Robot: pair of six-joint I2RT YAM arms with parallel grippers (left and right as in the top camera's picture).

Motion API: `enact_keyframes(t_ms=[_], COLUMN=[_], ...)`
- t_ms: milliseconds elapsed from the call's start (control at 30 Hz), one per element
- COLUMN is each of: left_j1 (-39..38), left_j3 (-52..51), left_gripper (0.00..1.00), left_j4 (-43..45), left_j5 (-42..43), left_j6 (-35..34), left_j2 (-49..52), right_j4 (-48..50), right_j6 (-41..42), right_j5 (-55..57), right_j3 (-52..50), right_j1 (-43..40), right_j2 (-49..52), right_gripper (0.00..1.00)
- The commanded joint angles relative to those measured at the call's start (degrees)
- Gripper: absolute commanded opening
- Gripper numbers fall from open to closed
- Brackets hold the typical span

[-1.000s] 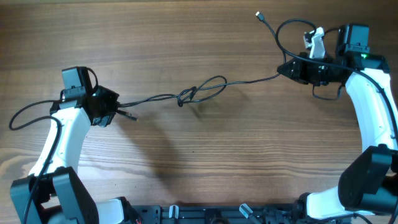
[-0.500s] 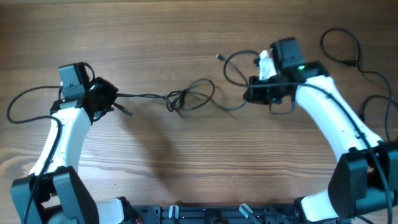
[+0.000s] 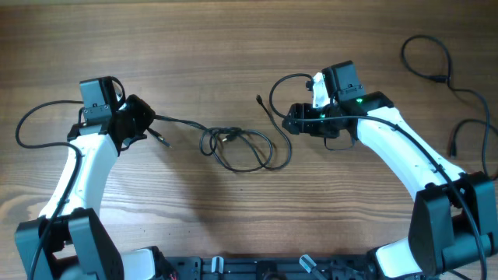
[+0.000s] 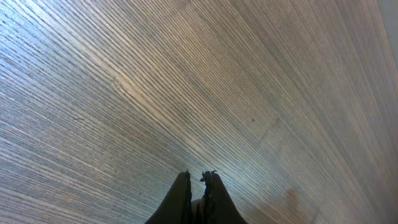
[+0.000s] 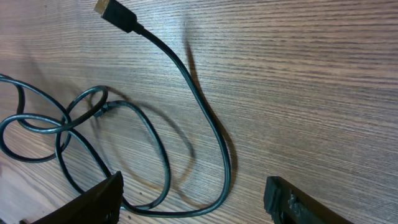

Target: Untangle cables

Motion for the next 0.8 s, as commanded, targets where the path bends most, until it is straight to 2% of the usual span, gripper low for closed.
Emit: enact_keyframes(t_ms=[0,100,233,333,433,533,600,633,700,767], left_j1=[-0.2,-0.2,-0.2,-0.2,-0.2,-0.2,-0.2,-0.2,-0.5,-1.7], left_j3=[-0.1,-0.1,-0.1,-0.1,-0.1,-0.1,-0.1,-0.1,-0.1,-0.1], left_gripper=[0.04,0.04,0.04,0.04,0.04,0.04,0.04,0.04,0.04,0.04], left_j4=[0.0,0.0,0.0,0.0,-0.1,-0.4,-0.4,-0.5,-0.4,-0.2], left_j5=[0.9,0.9,0.9,0.9,0.9,0.9,0.9,1.4,4.2,4.7], left_j6=[1.3,1.3,1.3,1.3,1.3,1.3,1.3,1.4,1.3,1.3], left_j2=[0.3,0.3,0.3,0.3,0.3,0.3,0.3,0.3,0.3,0.3], right_j4=[2.3,7.3,10.2,14.0,24.6,30.0,33.9,36.2,41.1,42.3], right_j6=[-3.9,-8.0,-4.9,3.2,16.4,26.1,26.5,26.5,28.2,35.4], right_j5=[-6.4,-17.3,-18.3,-16.3,-12.8,-4.8,-4.5,-4.5,-4.3,-2.8], right_j3=[-0.3,-0.3,-0.3,-0.9,-4.5,-7.7,-8.0,-8.0,-8.0,-8.0], right_j1=[0.3,2.8,8.9,13.8,20.2,23.4,24.9,25.6,27.1,27.6], right_j2=[-0.8,-0.8,-0.8,-0.8,-0.8,-0.2,1.3,2.4,4.8,7.6], right_gripper=[0.76,0.75,0.73,0.7,0.7,0.78,0.86,0.87,0.76,0.65])
